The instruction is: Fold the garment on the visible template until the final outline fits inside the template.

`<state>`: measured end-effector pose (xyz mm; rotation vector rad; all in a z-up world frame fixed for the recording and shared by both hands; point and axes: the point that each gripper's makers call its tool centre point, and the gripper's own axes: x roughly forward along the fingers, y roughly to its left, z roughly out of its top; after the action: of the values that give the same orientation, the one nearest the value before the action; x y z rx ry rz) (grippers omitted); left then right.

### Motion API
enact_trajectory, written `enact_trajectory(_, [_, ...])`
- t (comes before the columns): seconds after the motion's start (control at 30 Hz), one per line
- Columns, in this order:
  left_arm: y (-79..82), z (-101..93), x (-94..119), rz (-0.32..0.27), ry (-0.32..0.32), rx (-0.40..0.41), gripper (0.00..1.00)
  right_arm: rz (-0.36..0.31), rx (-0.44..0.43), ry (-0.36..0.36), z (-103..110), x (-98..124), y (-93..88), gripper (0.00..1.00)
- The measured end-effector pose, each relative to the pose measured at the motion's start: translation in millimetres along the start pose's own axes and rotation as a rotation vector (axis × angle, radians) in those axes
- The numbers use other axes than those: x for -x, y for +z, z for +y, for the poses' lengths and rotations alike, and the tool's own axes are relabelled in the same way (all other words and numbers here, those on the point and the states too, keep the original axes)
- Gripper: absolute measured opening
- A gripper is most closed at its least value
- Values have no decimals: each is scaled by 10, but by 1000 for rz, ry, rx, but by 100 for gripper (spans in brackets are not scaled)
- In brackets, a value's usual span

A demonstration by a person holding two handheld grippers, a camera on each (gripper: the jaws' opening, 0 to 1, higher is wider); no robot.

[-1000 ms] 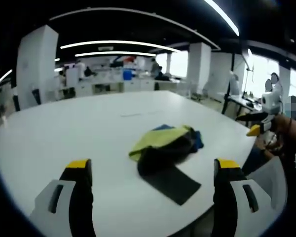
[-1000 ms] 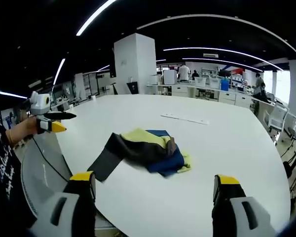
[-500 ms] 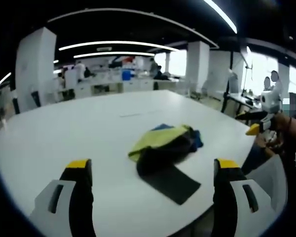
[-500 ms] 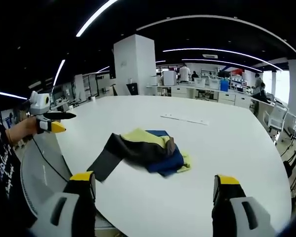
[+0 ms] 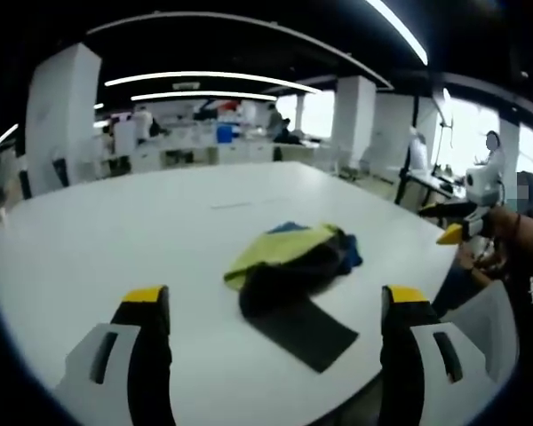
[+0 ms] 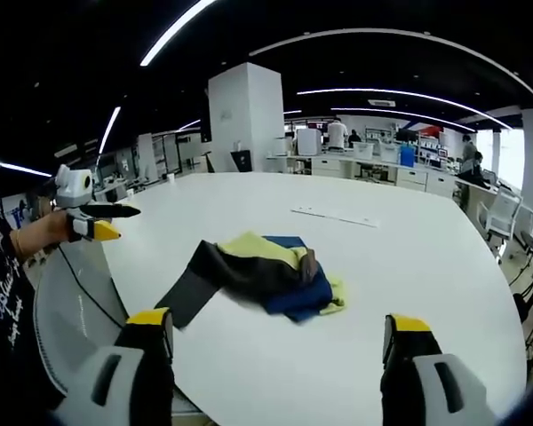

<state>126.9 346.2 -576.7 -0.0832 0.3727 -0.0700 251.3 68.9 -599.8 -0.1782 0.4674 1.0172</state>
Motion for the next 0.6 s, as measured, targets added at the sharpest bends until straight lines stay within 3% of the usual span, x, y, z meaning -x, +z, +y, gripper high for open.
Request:
enact_trajectory(0.43, [-59, -79, -341, 27, -19, -21, 89, 13, -1, 17, -81, -277, -121, 91])
enact_trajectory(0.6, [-59, -215, -487, 22, -68, -33, 84, 14, 4, 26, -86, -387, -122, 88])
